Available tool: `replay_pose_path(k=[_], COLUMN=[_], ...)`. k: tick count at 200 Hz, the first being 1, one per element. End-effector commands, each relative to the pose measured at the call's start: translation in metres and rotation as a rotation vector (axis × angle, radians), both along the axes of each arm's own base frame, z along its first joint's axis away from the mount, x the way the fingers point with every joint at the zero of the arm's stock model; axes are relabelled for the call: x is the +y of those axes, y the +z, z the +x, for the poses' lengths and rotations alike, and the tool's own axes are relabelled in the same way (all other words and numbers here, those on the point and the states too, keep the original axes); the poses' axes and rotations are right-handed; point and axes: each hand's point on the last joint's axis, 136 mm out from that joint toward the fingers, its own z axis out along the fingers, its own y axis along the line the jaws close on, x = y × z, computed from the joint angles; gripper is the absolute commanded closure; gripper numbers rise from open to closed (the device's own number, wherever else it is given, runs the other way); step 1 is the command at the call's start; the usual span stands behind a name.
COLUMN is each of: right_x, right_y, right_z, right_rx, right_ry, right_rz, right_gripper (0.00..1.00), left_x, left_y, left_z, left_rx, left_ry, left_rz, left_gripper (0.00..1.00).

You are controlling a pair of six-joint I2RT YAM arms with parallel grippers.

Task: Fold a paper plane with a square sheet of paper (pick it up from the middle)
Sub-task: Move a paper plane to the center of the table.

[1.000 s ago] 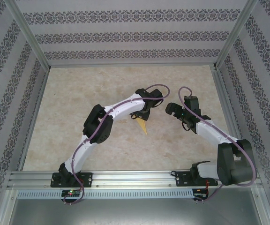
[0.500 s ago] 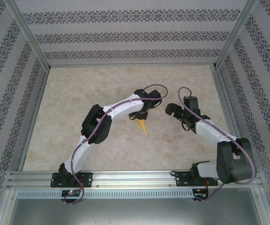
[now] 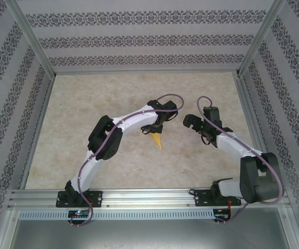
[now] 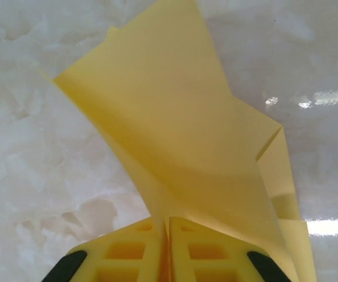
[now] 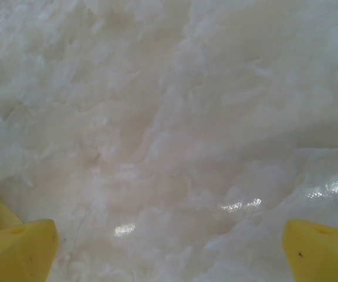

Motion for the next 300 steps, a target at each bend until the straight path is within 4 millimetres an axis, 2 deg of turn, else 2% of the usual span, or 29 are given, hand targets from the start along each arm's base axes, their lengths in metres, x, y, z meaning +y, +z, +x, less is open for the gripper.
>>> replay_pose_path(k=[1,35,61,83,111,144,163,181,199,217,233,265,300], right_x=[-0.001,0.002,0.008,0.01,0.025,0.042,0.065,0.089,0.112,0.131,0.148,0.177,0.193], right_y=[0.003,0.003,0.011,0.016,0.019,0.028,0.032,0.036,0.039,0.037,0.033,0.023,0.016], right_z=[0.005,0.005,0.007,0.007,0.004,-0.004,-0.01,-0.01,-0.01,-0.009,-0.008,-0.005,-0.002], right_rx=[-0.013,-0.023,-0.057,-0.038,0.017,0.012,0.028,0.028,0.037,0.056,0.076,0.115,0.142], right_ry=[-0.018,-0.022,0.007,-0.009,0.028,0.028,0.081,0.121,0.155,0.177,0.201,0.26,0.287], right_rz=[0.019,0.043,0.073,0.117,0.191,0.243,0.247,0.263,0.275,0.283,0.288,0.268,0.244], right_gripper=[0.02,0.02,0.03,0.05,0.11,0.15,0.24,0.3,0.38,0.52,0.6,0.66,0.69], left_x=[0.002,0.001,-0.008,-0.02,-0.032,-0.036,-0.041,-0.041,-0.036,-0.025,-0.015,-0.003,0.0], left_y=[0.044,0.074,0.095,0.101,0.1,0.076,0.066,0.056,0.042,0.025,0.014,0.0,-0.005], left_z=[0.014,0.015,0.02,0.022,0.028,0.039,0.043,0.045,0.044,0.043,0.041,0.035,0.032], left_rx=[-0.111,-0.158,-0.199,-0.196,-0.164,-0.107,-0.078,-0.078,-0.063,-0.053,-0.049,-0.041,-0.034], left_ry=[0.027,-0.013,-0.071,-0.122,-0.148,-0.091,-0.043,-0.006,0.044,0.109,0.149,0.176,0.173], left_rz=[-0.077,-0.149,-0.277,-0.437,-0.647,-0.836,-0.971,-1.03,-1.058,-1.08,-1.092,-1.076,-1.071], left_gripper=[0.9,0.92,0.93,0.94,0.94,0.96,0.96,0.96,0.96,0.96,0.97,0.97,0.97])
